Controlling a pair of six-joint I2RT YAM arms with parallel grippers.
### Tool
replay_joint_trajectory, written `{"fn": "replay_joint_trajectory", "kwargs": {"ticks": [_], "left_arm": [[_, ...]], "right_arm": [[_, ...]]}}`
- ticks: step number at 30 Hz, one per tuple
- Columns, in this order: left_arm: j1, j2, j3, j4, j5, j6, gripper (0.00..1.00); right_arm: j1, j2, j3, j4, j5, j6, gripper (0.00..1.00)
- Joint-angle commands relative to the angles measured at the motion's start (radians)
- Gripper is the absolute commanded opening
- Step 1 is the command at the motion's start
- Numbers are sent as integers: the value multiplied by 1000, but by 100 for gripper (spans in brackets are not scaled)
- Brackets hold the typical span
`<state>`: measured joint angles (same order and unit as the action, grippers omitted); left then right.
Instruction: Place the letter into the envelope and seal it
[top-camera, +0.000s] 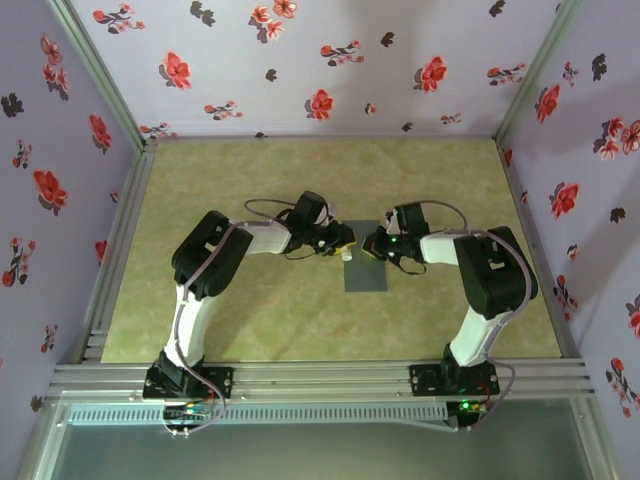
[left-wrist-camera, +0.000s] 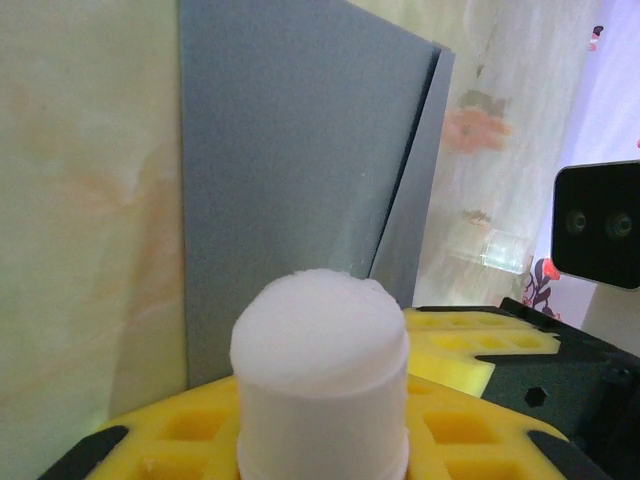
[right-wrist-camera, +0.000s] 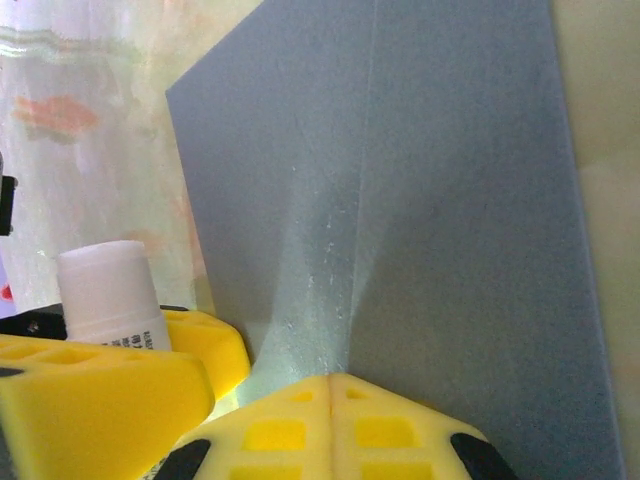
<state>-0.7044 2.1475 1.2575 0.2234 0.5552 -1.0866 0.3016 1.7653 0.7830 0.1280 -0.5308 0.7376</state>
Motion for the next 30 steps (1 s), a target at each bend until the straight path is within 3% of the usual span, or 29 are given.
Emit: {"fn": "replay_joint_trajectory", "kwargs": {"ticks": [1, 8, 16, 30], "left_arm": [[-39, 96, 0, 0, -28, 20, 0], [-40, 94, -3, 5, -31, 19, 0], [-40, 101, -3, 20, -31, 10, 0], [-41, 98, -6, 25, -31, 6, 0]], "right_arm": [[5, -33, 42, -65, 12, 21, 0], [8, -85, -2, 27, -31, 100, 0], [9, -127, -89, 0, -14, 105, 0], [10, -52, -121, -25, 17, 96, 0]]}}
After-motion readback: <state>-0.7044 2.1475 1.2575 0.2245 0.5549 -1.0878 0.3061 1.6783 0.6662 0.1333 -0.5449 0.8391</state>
